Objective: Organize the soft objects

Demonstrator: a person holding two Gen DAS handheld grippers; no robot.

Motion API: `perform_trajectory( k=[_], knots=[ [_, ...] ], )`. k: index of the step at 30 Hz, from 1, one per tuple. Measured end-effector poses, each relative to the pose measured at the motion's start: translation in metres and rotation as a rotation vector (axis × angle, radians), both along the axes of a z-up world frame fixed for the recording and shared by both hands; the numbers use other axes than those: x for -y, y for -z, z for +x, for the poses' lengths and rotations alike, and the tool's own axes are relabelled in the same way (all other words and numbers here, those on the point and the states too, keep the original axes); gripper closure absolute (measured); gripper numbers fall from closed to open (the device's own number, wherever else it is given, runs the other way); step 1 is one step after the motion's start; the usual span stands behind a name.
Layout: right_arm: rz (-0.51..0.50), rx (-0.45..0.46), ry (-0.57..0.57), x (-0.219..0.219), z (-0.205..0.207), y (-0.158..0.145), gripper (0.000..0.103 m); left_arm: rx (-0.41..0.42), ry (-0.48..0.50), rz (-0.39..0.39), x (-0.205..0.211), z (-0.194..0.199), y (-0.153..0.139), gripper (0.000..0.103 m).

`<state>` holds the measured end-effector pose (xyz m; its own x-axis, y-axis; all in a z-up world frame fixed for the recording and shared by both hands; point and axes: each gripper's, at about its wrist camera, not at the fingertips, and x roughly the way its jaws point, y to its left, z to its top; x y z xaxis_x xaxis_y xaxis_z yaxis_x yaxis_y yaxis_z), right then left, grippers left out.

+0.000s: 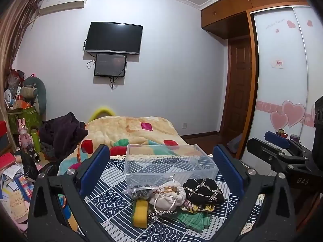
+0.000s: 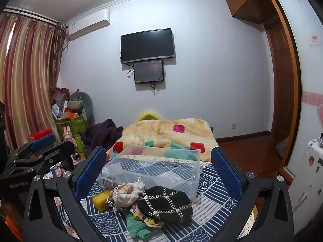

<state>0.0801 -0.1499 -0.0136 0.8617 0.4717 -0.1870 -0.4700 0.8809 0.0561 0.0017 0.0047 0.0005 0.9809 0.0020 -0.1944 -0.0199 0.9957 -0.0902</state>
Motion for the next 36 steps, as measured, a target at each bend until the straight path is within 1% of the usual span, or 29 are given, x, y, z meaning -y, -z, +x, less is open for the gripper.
perform_trajectory(
  k=[8,36],
  knots=[
    [-0.004,-0.011,-0.005,-0.0090,0.0060,-0.0005,0.000,0.008,0.000,0.009,0.0022,-0.0016,-0.0004,0.000],
    [0.008,-0.006,-0.014,-0.0058,0.0043,-0.0016,0.000,0.016,-0.007,0.016,0.0034,-0.0057,-0.0060,0.000]
  ],
)
